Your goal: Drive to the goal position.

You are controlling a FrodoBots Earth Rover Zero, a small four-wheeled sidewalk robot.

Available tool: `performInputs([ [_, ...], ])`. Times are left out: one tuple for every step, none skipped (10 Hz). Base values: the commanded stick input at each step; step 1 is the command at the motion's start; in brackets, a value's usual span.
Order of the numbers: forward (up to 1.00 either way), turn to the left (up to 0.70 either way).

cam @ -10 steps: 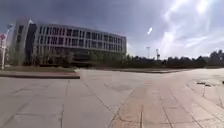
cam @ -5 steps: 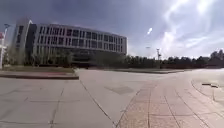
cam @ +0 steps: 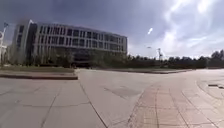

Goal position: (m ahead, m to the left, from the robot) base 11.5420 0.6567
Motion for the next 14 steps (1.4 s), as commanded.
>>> performInputs([
  [0.5, 0.0],
  [0.5, 0.0],
  [0.5, 0.0],
  [0.5, 0.0],
  [0.5, 0.0],
  [0.5, 0.0],
  [0.5, 0.0],
  [0.5, 0.0],
  [0.5, 0.0],
  [0.5, 0.0],
  [0.5, 0.0],
  [0.5, 0.0],
  [0.5, 0.0],
  [0.5, 0.0],
])
